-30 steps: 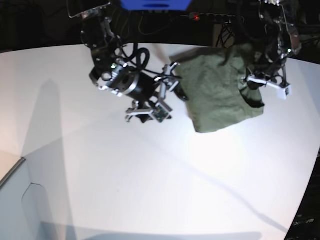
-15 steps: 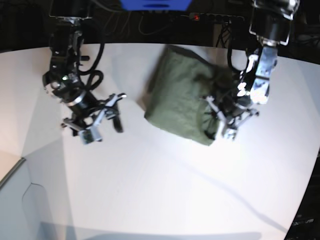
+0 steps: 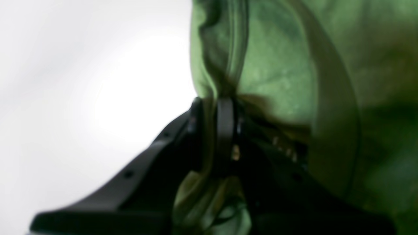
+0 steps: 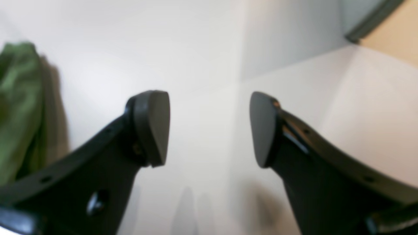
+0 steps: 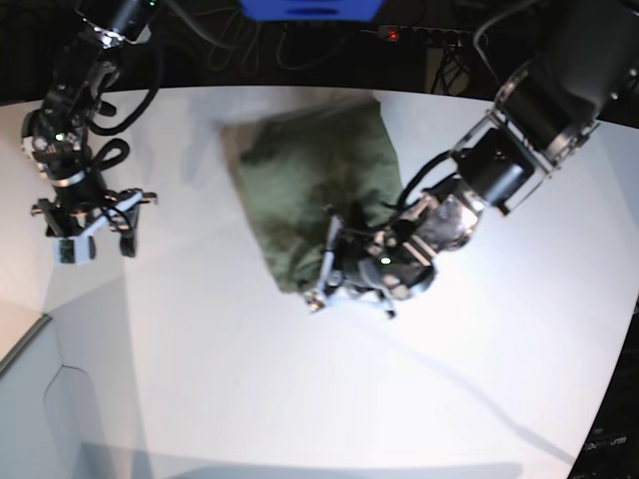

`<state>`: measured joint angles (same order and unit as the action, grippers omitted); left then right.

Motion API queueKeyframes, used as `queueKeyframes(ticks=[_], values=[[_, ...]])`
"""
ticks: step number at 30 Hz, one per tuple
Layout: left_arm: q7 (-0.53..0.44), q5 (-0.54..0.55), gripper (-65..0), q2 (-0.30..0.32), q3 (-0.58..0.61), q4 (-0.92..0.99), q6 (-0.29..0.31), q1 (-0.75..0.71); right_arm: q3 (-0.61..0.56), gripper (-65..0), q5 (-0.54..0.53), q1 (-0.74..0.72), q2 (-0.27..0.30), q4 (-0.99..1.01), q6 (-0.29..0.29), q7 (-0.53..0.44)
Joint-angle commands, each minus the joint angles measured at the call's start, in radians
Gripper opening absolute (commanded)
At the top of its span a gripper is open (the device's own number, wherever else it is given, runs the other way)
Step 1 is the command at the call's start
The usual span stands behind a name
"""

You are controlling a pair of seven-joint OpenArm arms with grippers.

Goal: Layout the t-shirt on the table in an organized manner, then fold the t-shirt properly
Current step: 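Release the right gripper and press the bundle flat with the left gripper, then release the left gripper and lift it off the folded shirt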

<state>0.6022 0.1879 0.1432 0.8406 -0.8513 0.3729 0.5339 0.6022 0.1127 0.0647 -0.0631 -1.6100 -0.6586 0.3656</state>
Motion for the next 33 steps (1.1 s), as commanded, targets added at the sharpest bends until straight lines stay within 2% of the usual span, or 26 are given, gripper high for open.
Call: queueKeyframes(ticks=[1,5,8,11,21,23,27,33], values=[[0.034,0.0,-65.0,-0.018,0.032,0.023,0.048,0.018,0.022,-26.6,-0.015,-0.01,0.009,-0.019,0.0,-0.024],[0.031,-0.143,-65.0,-0.095,0.127,0.079,0.067,0.038,0.075,-26.6,-0.015,-0.01,0.009,-0.019,0.0,-0.024],[-0.044,-0.265,-65.0,-0.141,0.15,0.109,0.067,0.033,0.091,-26.6,-0.015,-0.009,0.009,-0.019,0.0,-0.024],[-0.098,-0.321,-65.0,-0.162,0.145,0.128,0.067,0.012,0.092,-26.6,-0.015,-0.003,0.007,-0.019,0.0,-0.024],[-0.095,-0.33,-64.9,-0.17,0.145,0.128,0.061,0.012,0.089,-26.6,-0.015,-0.001,0.007,-0.019,0.0,-0.024],[-0.067,-0.331,-64.4,-0.172,0.145,0.123,0.059,0.012,0.088,-26.6,-0.015,-0.001,0.007,-0.019,0.0,-0.024],[0.037,-0.331,-53.6,-0.173,0.144,0.06,0.061,0.016,0.088,-26.6,-0.015,-0.004,0.006,-0.017,-0.002,-0.02],[0.137,-0.331,-39.2,-0.136,0.144,-0.124,0.064,0.016,0.072,-26.6,-0.012,-0.009,-0.002,-0.013,-0.003,-0.02]])
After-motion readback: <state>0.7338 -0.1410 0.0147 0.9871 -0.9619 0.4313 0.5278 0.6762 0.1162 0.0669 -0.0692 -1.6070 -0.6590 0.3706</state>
